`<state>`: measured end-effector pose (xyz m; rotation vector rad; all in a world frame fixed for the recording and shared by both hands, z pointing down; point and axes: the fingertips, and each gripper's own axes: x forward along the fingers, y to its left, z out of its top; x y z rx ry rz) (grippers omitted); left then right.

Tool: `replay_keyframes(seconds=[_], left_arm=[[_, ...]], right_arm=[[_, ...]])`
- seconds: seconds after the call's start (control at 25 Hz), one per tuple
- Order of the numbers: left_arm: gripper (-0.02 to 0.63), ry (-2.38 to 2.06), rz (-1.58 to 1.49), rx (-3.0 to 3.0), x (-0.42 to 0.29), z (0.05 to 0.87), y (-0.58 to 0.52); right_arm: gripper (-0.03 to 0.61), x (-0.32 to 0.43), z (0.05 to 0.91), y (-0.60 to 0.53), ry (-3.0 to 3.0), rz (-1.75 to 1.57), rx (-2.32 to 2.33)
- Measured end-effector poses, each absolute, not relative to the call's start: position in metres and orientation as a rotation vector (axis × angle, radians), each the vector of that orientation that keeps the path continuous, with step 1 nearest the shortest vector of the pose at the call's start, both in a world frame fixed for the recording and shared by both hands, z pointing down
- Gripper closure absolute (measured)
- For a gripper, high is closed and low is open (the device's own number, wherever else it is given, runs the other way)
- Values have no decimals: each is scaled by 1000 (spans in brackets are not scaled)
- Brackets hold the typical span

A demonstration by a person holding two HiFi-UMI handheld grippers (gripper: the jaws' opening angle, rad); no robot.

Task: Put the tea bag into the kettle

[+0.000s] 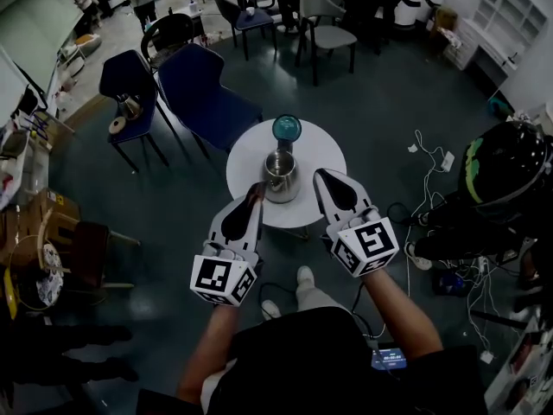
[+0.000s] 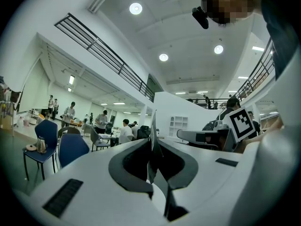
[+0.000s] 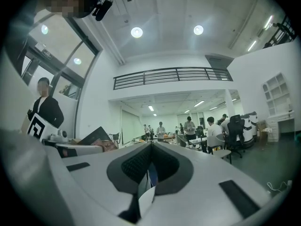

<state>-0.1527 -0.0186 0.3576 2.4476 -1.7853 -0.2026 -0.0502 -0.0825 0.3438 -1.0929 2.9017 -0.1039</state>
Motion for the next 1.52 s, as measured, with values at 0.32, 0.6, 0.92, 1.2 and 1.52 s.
replay_keyframes(seconds=[0.32,0.6,0.92,1.2,1.52], left_arm=[[581,-1820,-194,2417,-145,360,-50],[581,-1834,-176,2415,-134,361,-80],[581,-1898,-144,2382,-140,363,-111],[581,-1932,-118,2346,-125,368,-158],[581,-1986,-106,2313,-116,372,-186]], right_arm=[[560,-45,349,-116,2915,-108,-1054],[560,-39,351,-151,2932,-133,-1012],[560,-50,362,-191,2979,-134,-934],[560,-34,366,-237,2982,-144,-899],[560,-28,372,-265,3004,-163,-828]])
